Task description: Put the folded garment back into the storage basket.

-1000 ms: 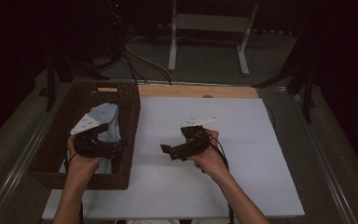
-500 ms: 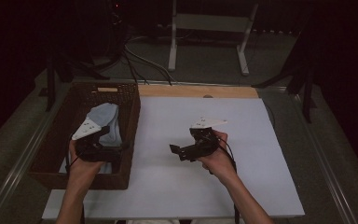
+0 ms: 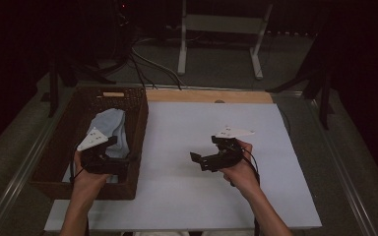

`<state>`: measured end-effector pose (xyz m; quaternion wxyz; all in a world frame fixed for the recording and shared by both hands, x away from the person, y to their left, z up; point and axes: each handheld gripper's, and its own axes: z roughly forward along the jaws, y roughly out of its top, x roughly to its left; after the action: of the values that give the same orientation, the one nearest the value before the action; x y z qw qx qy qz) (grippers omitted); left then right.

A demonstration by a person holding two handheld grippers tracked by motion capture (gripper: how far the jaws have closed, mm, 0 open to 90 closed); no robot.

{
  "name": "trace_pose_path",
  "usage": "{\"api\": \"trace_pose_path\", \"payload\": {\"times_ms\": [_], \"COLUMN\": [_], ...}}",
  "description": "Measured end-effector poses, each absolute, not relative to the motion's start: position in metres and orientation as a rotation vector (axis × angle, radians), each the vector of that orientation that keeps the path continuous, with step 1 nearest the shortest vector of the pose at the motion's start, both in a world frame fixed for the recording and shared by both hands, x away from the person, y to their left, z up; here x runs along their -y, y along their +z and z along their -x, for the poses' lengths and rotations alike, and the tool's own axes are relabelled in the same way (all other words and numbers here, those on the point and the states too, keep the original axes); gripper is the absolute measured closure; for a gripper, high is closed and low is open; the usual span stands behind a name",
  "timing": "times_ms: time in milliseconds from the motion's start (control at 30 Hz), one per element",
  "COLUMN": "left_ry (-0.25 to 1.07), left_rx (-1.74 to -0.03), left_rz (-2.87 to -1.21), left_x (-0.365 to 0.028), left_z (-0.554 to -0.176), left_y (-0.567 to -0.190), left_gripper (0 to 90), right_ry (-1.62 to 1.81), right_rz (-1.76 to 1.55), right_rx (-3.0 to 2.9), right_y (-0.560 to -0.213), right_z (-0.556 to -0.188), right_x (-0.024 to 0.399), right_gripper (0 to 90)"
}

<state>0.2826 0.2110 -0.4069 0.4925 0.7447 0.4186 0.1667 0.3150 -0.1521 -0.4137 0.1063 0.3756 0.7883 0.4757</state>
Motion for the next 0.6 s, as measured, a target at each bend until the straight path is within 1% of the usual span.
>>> {"api": "trace_pose_path", "payload": {"times_ms": [600], "left_ry": [0.449], "left_rx": [-0.991], "left_rz": [-1.79], "left_x": [-0.21], "left_z": [-0.277], "left_y": [-0.409], "left_gripper": [2.2], "right_ry": [1.407], "right_rz": [-1.16], "right_rx": [-2.197], "right_y": [-0.418], "right_z": [-0.296], "right_x": [0.195], "right_gripper": [0.0]}}
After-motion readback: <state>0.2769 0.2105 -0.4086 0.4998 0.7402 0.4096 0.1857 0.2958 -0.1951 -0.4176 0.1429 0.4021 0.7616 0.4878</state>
